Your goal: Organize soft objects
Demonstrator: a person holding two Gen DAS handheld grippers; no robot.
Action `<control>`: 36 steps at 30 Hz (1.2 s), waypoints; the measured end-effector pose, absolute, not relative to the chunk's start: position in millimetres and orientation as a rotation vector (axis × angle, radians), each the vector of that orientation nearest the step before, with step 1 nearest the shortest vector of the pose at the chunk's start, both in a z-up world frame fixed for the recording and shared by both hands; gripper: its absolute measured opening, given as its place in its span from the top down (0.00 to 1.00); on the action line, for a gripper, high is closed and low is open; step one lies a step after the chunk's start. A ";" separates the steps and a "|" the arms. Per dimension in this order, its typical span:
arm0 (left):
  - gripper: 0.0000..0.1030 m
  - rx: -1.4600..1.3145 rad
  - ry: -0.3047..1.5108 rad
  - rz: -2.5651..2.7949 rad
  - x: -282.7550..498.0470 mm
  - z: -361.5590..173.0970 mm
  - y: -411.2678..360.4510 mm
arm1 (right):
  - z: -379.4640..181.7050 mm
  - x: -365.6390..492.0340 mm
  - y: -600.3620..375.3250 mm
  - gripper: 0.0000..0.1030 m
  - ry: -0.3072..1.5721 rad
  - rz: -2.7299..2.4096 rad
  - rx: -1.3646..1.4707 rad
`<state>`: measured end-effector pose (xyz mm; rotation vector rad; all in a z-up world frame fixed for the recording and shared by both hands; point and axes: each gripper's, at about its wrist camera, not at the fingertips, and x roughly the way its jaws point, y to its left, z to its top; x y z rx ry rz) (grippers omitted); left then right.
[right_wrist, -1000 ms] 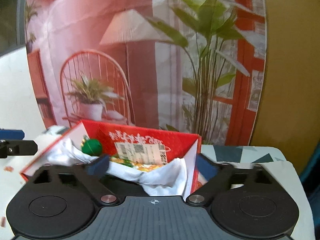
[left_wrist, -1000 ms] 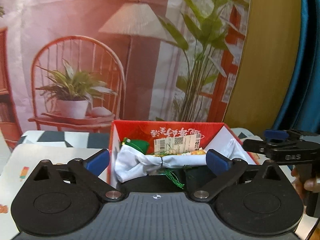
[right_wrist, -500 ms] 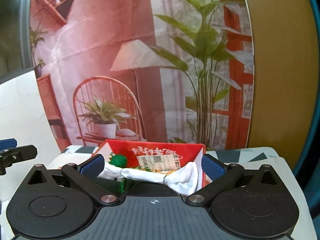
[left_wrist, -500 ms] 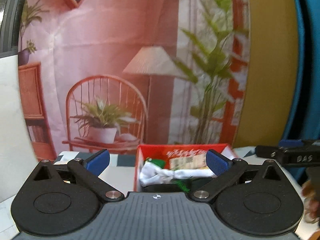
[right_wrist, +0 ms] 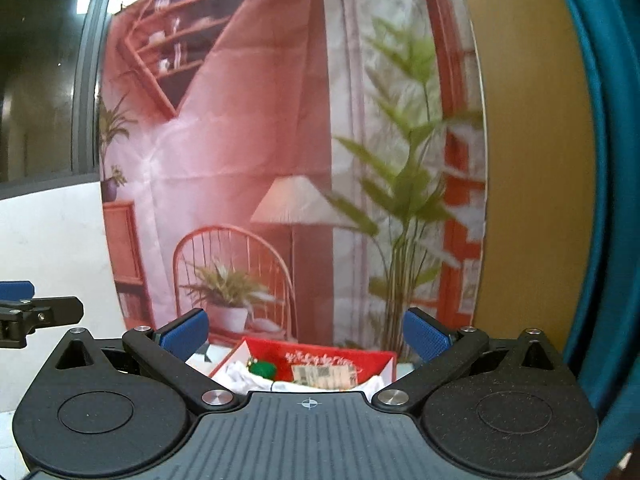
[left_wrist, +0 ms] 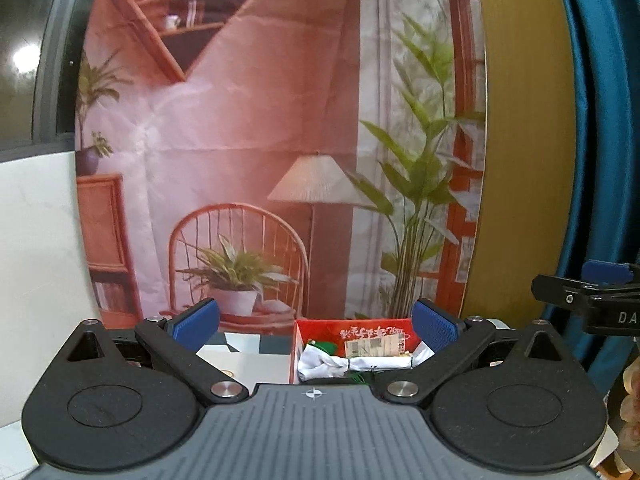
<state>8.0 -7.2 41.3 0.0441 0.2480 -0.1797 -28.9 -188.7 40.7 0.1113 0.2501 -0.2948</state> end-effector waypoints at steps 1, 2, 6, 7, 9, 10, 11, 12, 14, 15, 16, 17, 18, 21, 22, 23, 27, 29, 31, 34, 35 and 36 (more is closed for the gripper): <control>0.00 0.039 0.249 -0.179 3.0 44.0 -6.6 | 44.3 -33.6 -185.5 0.00 0.243 -0.289 0.107; 0.00 0.034 0.249 -0.179 -3.1 46.9 -5.6 | 48.5 -39.1 -181.9 0.00 0.237 -0.284 0.104; 0.00 0.020 0.238 -0.181 -18.6 52.0 -3.4 | 62.3 -55.5 -169.2 0.00 0.224 -0.293 0.093; 0.00 0.021 0.233 -0.180 -20.2 52.7 -3.4 | 65.0 -58.5 -167.0 0.00 0.224 -0.297 0.089; 0.00 0.021 0.225 -0.184 -22.9 53.9 -3.9 | 68.7 -63.1 -162.6 0.00 0.223 -0.303 0.081; 0.00 0.022 0.224 -0.184 -21.5 52.8 -4.5 | 69.9 -64.3 -160.8 0.00 0.224 -0.306 0.079; 0.00 0.023 0.222 -0.183 -21.6 52.0 -5.3 | 70.4 -65.0 -160.1 0.00 0.226 -0.308 0.079; 0.00 0.024 0.222 -0.182 -21.8 51.8 -5.9 | 70.8 -65.7 -159.7 0.00 0.229 -0.310 0.080; 0.00 0.021 0.222 -0.181 -20.7 51.0 -5.8 | 71.2 -67.5 -159.0 0.00 0.236 -0.313 0.086; 0.00 0.018 0.222 -0.179 -20.8 50.7 -5.4 | 71.2 -68.3 -158.4 0.00 0.240 -0.318 0.088; 0.00 0.016 0.223 -0.177 -20.1 50.4 -4.3 | 71.1 -68.2 -158.5 0.00 0.242 -0.323 0.089; 0.00 0.015 0.223 -0.175 -19.7 50.5 -3.4 | 71.2 -68.4 -159.1 0.00 0.245 -0.327 0.092; 0.00 0.013 0.223 -0.173 -19.6 51.1 -2.4 | 70.7 -68.3 -159.8 0.00 0.247 -0.330 0.095; 0.00 0.011 0.220 -0.163 -20.5 51.8 -2.0 | 70.7 -68.2 -161.1 0.00 0.255 -0.336 0.104; 0.00 0.012 0.219 -0.160 -20.8 52.0 -2.0 | 70.5 -68.6 -161.2 0.00 0.256 -0.338 0.104; 0.00 0.014 0.218 -0.158 -21.0 52.2 -2.2 | 70.2 -68.5 -161.2 0.00 0.258 -0.339 0.104; 0.00 0.025 0.215 -0.151 -21.6 52.8 -3.9 | 69.8 -67.3 -161.0 0.00 0.268 -0.342 0.105; 0.00 0.030 0.213 -0.148 -22.6 52.9 -4.6 | 69.2 -67.3 -161.6 0.00 0.272 -0.343 0.107; 0.00 0.035 0.210 -0.145 -23.6 53.2 -4.6 | 68.7 -67.6 -162.2 0.00 0.274 -0.347 0.110; 0.00 0.039 0.207 -0.138 -24.9 53.3 -6.0 | 69.8 -64.4 -163.5 0.00 0.278 -0.349 0.113; 0.00 0.040 0.206 -0.138 -25.0 53.5 -5.6 | 69.6 -64.6 -163.9 0.00 0.278 -0.349 0.114; 0.00 0.040 0.206 -0.138 -25.0 53.5 -5.2 | 69.6 -64.5 -164.1 0.00 0.278 -0.350 0.115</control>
